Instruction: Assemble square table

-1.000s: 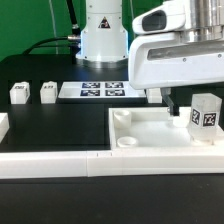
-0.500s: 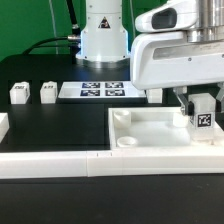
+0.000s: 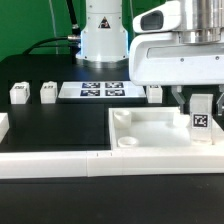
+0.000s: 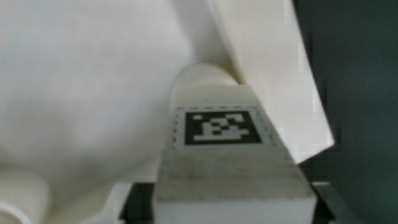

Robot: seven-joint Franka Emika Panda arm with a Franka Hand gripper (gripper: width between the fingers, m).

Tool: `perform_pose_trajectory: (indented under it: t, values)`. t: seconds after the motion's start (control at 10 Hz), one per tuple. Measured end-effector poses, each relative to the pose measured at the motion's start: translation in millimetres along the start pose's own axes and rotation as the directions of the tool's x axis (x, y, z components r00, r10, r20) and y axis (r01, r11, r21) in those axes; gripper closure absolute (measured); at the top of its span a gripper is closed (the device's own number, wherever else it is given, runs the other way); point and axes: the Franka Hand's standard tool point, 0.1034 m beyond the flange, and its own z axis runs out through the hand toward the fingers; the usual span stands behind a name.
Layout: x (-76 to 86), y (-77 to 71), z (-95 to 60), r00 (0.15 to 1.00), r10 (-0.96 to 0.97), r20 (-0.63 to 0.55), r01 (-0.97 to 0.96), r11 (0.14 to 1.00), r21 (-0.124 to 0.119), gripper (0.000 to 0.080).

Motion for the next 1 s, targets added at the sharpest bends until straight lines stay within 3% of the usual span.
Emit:
perform_pose_trajectory:
  t: [0.2,0.3,0.4,0.6,0.8,0.9,1.0]
  values:
    - [-2.1,1.4,1.0,0.930,0.366,0.024,-0.366,0.931,0.003,0.0509]
    - [-1.8,2.6,1.1,0.870,0.491,0.047,-0.493,0.870,0.016,0.0508]
    - [-3.9,1.4,1.4,0.827,0.559,0.055,-0.560,0.828,0.012,0.0508]
    - [-4.3,1.5,1.5,0.795,0.604,0.057,-0.606,0.796,0.008,0.0508]
    - [-4.7,1.2,2.1,0.862,0.504,0.048,-0.505,0.863,0.011,0.0506]
    - [-6.4,-1.1,1.4,0.960,0.277,0.028,-0.277,0.961,0.005,0.0340]
    - [-8.2,-4.9,-0.4,0.998,0.063,0.016,-0.063,0.998,-0.004,0.0196]
